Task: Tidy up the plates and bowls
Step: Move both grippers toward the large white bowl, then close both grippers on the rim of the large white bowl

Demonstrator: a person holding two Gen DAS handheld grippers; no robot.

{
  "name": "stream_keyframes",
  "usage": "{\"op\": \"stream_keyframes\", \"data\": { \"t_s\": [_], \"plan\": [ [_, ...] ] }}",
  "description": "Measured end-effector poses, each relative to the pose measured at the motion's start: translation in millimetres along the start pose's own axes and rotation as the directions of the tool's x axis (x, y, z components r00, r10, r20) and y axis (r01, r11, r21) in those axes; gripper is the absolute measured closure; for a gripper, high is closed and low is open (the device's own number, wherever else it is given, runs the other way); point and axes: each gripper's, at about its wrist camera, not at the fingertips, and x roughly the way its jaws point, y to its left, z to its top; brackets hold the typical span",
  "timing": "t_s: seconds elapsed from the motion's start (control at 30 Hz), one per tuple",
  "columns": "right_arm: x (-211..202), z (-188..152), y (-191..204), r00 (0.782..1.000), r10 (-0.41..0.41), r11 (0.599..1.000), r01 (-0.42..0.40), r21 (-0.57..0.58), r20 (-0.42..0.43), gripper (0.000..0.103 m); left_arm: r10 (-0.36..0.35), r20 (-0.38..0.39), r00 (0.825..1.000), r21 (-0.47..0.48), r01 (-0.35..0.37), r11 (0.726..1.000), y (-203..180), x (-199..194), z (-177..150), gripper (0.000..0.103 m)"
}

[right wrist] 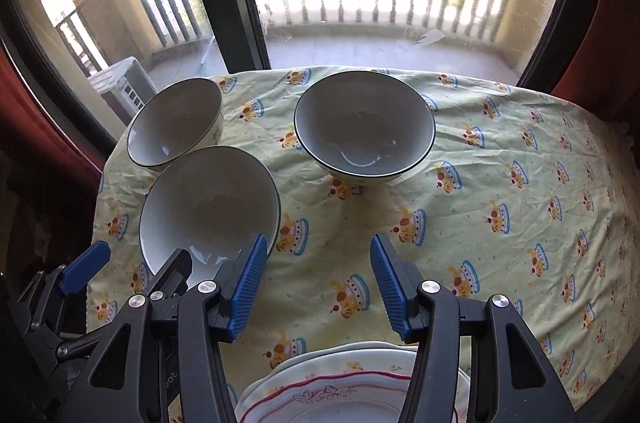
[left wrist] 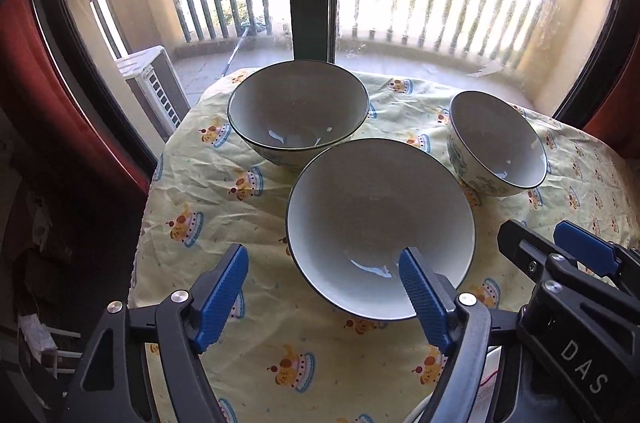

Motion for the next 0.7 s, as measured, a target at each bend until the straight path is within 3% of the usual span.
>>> {"op": "stream_keyframes", "data": {
  "t_s": [0.2,0.3,0.37,0.47,0.7],
  "plan": [
    [27,13,14,1.000,-0.004,1.000,0.003,-0.010,-0.015,0.049,-0.002,-0.030,1.000,-0.018,0.001,1.000,4,25,10,0.039],
    [38,18,18,1.000,-0.005,1.000,0.005,-0.009,-0.027,0.053,-0.008,-0.042,0.999,-0.022,0.007,1.000,5,35,14,0.049],
    [45,21,21,0.999,-0.005,1.000,0.004,-0.014,-0.032,0.057,-0.025,-0.043,0.999,-0.022,0.024,0.999,4,40,15,0.061],
    [52,26,27,1.000,0.001,0.999,-0.002,-0.040,-0.031,0.072,-0.015,-0.040,0.999,-0.016,0.015,1.000,2,45,18,0.062],
    [68,31,28,0.997,0.031,1.000,-0.031,0.003,-0.075,0.079,-0.013,-0.069,0.997,-0.042,0.010,0.999,7,55,23,0.072]
  ]
}}
